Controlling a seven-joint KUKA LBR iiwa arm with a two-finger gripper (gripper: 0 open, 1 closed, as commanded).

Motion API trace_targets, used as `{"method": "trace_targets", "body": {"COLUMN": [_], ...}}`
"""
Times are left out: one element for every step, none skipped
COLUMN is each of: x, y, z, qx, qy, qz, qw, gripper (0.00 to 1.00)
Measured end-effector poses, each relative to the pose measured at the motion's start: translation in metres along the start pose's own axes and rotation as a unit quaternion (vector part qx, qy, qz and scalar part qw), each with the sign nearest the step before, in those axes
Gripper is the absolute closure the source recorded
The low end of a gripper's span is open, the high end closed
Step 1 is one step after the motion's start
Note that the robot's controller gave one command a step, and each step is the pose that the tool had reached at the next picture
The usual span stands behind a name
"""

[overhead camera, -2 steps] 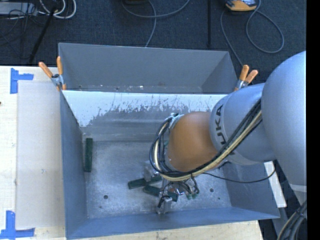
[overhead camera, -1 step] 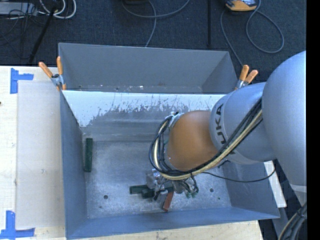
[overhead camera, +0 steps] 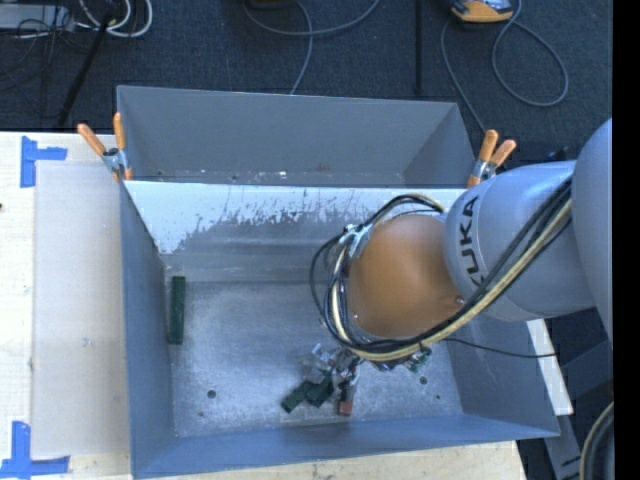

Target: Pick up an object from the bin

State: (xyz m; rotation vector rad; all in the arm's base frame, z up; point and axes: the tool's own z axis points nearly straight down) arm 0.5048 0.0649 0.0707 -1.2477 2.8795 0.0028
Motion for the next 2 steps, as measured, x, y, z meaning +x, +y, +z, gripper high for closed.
{"method": "trace_targets", "body": {"x": [-0.004, -0.029], "y": [0.001, -0.018], "z": [-0.128, -0.233], "qx": [0.002, 0.002], "qy": [-0.0014, -0.0008], "qz": [-0.014, -0.167], "qw": [0.9999, 0.9860], "gripper": [1.00, 1.00]}}
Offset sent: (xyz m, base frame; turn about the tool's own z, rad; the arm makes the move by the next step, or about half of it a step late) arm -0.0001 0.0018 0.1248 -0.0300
